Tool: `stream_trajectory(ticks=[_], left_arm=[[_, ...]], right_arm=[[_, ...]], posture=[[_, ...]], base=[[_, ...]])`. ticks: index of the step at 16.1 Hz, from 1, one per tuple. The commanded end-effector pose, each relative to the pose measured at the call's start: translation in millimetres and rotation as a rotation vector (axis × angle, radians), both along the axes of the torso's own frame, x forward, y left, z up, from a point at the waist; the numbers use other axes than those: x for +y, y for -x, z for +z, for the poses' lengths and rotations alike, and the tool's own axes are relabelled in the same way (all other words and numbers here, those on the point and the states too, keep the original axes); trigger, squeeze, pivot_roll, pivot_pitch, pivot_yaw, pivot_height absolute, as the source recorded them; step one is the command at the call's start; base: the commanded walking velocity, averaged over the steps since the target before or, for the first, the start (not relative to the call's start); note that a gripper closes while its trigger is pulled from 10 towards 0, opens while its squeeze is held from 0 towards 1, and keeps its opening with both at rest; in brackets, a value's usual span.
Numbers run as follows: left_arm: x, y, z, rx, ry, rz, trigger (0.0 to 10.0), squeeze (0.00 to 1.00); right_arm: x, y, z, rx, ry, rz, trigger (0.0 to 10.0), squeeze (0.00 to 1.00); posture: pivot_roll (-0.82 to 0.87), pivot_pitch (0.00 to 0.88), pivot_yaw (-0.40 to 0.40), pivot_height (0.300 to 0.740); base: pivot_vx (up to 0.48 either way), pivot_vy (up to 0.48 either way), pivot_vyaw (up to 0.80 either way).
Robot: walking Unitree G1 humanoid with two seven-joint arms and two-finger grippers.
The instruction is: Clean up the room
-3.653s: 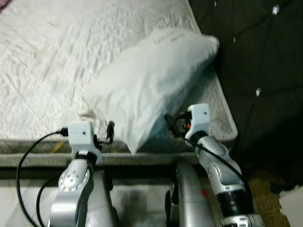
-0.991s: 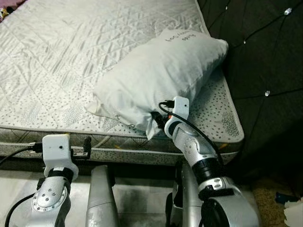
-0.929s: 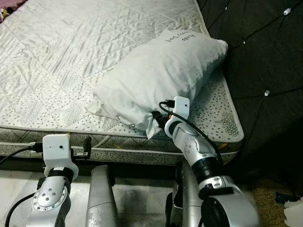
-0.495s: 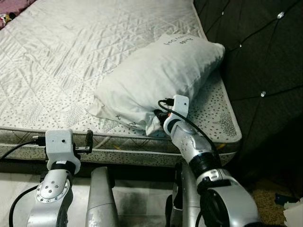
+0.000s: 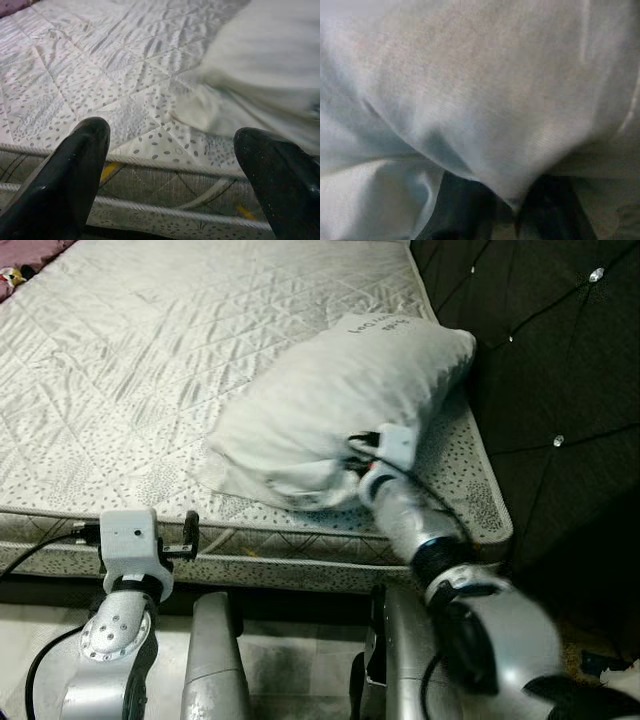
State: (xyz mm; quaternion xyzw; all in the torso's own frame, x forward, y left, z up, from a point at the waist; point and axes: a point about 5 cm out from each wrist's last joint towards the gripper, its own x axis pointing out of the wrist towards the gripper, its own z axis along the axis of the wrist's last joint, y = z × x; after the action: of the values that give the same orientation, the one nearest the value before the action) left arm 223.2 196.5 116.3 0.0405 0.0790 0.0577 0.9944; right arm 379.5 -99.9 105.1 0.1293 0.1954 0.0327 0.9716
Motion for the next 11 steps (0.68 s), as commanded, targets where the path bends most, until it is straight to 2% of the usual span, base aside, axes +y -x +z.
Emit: stream_trajectory(ticks=[1, 4, 6, 8, 11], left_arm=[[0.0, -2.5, 1.2, -0.015, 0.000, 0.005, 10.0, 0.00], [-8.7, -21.7, 17.8, -0.126, 0.009, -0.024, 10.0, 0.00], [-12.6, -29.5, 21.5, -0.154, 0.016, -0.041, 10.0, 0.00], [-11.1, -32.8, 19.2, -0.155, 0.016, -0.034, 10.0, 0.00], [-9.6, -34.3, 17.4, -0.157, 0.015, -0.026, 10.0, 0.00]], right_arm=[[-28.8, -18.7, 38.9, -0.148, 0.012, -0.111, 0.0, 0.00], [-67.8, -32.3, 78.2, -0.256, 0.058, -0.220, 0.0, 0.00], [-97.8, -35.7, 104.6, -0.328, 0.098, -0.315, 0.0, 0.00], [-125.5, -32.5, 113.4, -0.341, 0.153, -0.414, 0.0, 0.00], [-152.7, -25.2, 111.8, -0.323, 0.204, -0.514, 0.0, 0.00]], posture=[[0.11, 0.030, -0.031, 0.528], [0.09, 0.024, -0.038, 0.528], [0.07, 0.014, -0.040, 0.528], [0.06, 0.010, -0.042, 0.528], [0.05, 0.008, -0.050, 0.528]], base=[[0.000, 0.000, 0.00], [0.000, 0.000, 0.00], [0.000, 0.000, 0.00], [0.000, 0.000, 0.00], [0.000, 0.000, 0.00]])
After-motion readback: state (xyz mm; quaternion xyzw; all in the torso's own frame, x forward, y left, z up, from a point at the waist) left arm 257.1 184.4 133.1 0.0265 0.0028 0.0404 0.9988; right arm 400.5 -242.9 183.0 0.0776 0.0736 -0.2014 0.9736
